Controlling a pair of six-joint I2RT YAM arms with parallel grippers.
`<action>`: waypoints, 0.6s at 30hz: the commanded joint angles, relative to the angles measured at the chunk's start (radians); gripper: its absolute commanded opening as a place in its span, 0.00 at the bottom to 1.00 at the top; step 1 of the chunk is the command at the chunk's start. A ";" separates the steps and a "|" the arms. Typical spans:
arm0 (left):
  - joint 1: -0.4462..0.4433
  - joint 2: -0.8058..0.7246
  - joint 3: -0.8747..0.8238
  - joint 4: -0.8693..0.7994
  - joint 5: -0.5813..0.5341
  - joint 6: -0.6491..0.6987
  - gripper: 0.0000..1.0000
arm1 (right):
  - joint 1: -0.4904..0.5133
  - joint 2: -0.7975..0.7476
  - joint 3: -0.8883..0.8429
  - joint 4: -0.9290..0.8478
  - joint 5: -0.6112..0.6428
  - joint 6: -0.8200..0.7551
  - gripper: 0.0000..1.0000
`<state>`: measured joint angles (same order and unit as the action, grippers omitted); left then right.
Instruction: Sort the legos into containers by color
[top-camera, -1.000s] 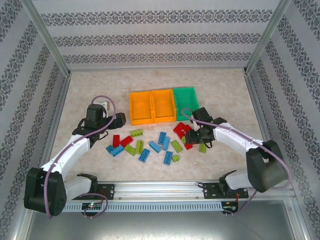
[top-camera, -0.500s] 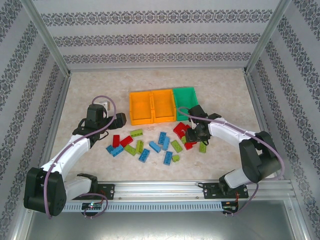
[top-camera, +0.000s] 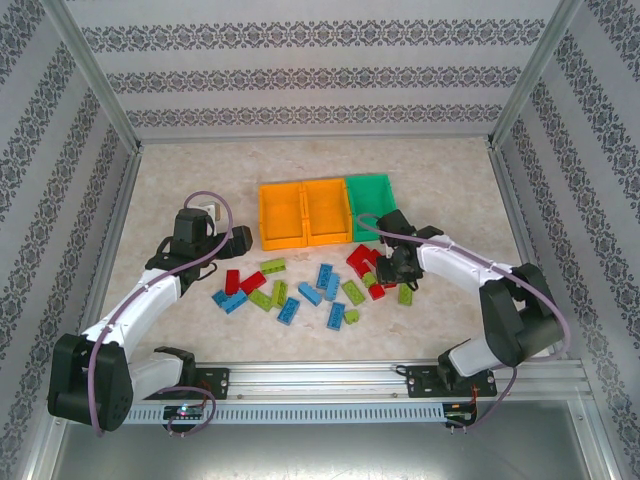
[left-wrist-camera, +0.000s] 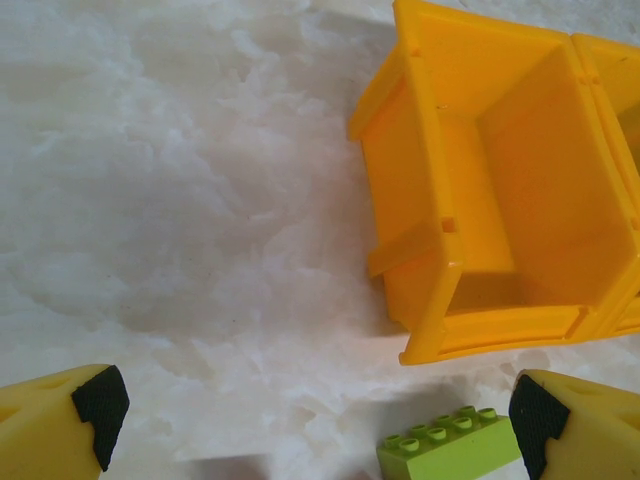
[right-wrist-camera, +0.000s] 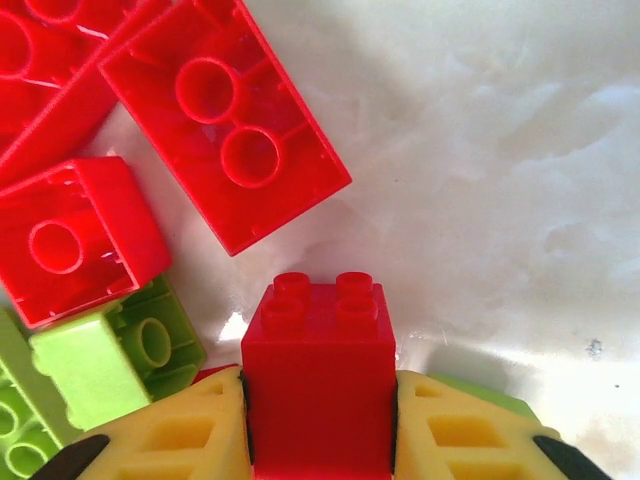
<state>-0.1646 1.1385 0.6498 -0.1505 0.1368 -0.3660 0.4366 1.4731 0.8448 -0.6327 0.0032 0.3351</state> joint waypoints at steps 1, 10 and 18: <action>-0.014 0.008 0.006 -0.031 -0.057 -0.027 0.99 | 0.007 -0.076 0.042 -0.009 0.017 0.014 0.25; -0.015 0.012 -0.007 -0.071 -0.067 -0.054 1.00 | -0.060 -0.147 0.170 0.075 -0.006 0.022 0.23; -0.014 0.024 -0.028 -0.153 -0.128 -0.125 1.00 | -0.105 0.078 0.339 0.183 0.002 0.024 0.27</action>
<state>-0.1650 1.1515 0.6445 -0.2287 0.0536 -0.4400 0.3420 1.4757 1.1259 -0.4973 -0.0013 0.3458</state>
